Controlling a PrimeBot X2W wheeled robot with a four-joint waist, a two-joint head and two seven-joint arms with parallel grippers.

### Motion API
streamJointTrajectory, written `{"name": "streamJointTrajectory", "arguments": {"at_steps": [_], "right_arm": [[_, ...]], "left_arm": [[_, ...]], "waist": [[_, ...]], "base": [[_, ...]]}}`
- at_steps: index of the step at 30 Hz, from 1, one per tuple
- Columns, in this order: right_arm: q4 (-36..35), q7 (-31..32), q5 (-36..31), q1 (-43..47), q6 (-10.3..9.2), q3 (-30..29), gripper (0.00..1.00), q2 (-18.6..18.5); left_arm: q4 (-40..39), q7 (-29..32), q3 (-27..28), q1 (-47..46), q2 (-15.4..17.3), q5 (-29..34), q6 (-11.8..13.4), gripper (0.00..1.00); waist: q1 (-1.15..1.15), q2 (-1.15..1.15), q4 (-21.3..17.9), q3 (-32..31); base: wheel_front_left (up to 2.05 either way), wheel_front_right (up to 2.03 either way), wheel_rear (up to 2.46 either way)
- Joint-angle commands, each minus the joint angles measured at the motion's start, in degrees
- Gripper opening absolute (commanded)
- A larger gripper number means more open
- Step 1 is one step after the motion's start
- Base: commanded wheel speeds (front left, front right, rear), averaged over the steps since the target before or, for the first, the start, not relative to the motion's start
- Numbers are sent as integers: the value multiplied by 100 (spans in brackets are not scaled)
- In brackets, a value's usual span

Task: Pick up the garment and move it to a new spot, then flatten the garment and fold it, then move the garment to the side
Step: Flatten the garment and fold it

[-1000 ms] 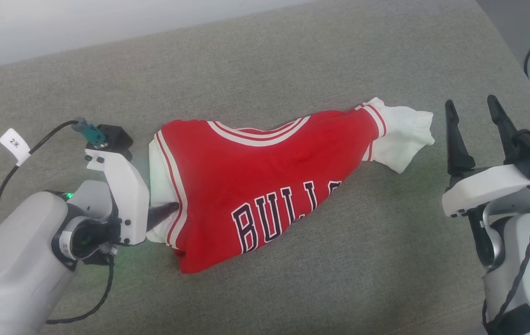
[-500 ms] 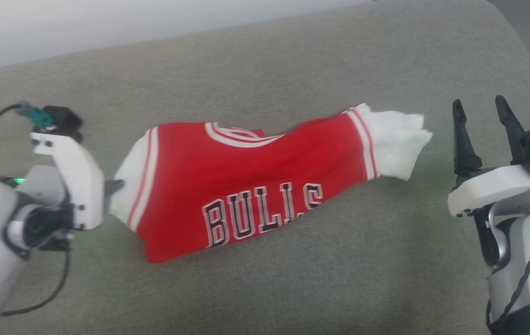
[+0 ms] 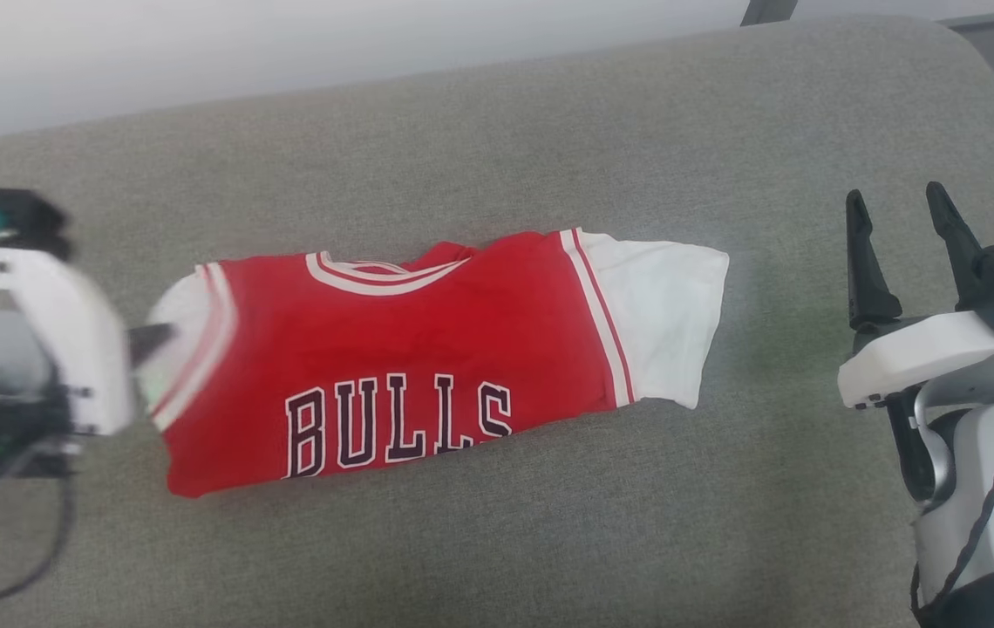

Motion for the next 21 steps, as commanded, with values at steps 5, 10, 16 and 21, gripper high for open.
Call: {"name": "streamJointTrajectory", "arguments": {"at_steps": [5,10,16,21], "right_arm": [[1,-13,-28,50,-10,51,100,25],[60,-56,18,70,-10,108,100,46],[83,-89,53,77,-10,103,100,88],[128,-110,62,62,-10,127,100,112]], "left_arm": [[-878,222,-137,-34,-426,-228,113,0],[-1515,466,-524,-63,-802,-143,189,0],[-1600,806,-1208,109,-1240,-47,162,3],[-1210,731,-1444,164,-1366,155,16,100]], "waist": [[0,0,-36,-38],[0,0,-169,-65],[0,0,-333,-23],[0,0,-398,-5]], "base": [[0,0,0],[0,0,0],[0,0,0],[0,0,0]]}}
